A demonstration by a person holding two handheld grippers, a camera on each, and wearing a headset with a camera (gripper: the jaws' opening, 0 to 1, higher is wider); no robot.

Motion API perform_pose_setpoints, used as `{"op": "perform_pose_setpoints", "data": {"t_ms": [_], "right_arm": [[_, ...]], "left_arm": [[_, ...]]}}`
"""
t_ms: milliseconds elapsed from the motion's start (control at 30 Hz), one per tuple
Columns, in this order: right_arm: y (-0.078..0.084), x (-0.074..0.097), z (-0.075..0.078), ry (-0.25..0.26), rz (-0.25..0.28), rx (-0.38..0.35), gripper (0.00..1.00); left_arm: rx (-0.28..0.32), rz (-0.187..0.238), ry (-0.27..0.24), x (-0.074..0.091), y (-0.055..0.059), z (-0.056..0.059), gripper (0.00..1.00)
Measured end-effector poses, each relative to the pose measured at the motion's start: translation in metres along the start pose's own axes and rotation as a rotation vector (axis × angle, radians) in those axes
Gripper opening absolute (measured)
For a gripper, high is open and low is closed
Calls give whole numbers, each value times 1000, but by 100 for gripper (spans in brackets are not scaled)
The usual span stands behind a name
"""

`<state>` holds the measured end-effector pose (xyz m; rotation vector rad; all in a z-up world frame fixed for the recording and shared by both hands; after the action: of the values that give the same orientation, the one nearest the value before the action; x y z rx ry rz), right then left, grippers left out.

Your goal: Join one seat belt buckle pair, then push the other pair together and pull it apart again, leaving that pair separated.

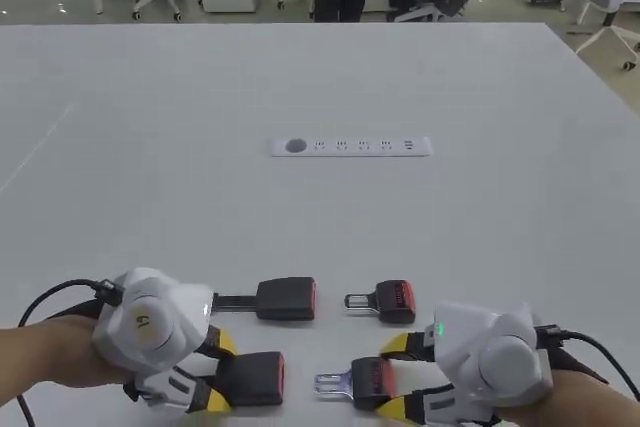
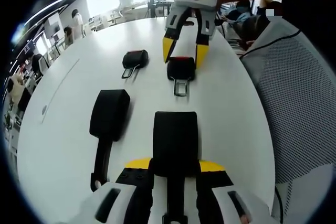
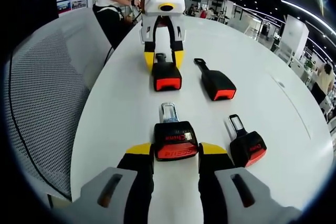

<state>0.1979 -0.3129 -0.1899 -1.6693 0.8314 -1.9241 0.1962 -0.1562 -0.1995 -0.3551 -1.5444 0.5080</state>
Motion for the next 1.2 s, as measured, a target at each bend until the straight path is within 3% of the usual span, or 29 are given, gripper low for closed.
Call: {"op": "perform_pose_setpoints", "data": {"t_ms": [433,1200], "right_arm": [[-8,-17,0,-5,11,-9,31],[-27,-32,-3,-11,21,-6,31]], "left_arm": [[-12,-8,0,-1,2,-1,32],[-16,-4,5,0,1,-1,32]]}}
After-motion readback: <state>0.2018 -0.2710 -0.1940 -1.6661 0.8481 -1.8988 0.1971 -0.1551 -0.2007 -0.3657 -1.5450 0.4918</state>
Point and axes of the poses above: the centre of the closed fingertips' face, and the gripper's own axes: x roughly backward along the fingers, z roughly to its right, y roughly out of its underside, the point moved 1 cm from there along x, roughly backward along the fingers
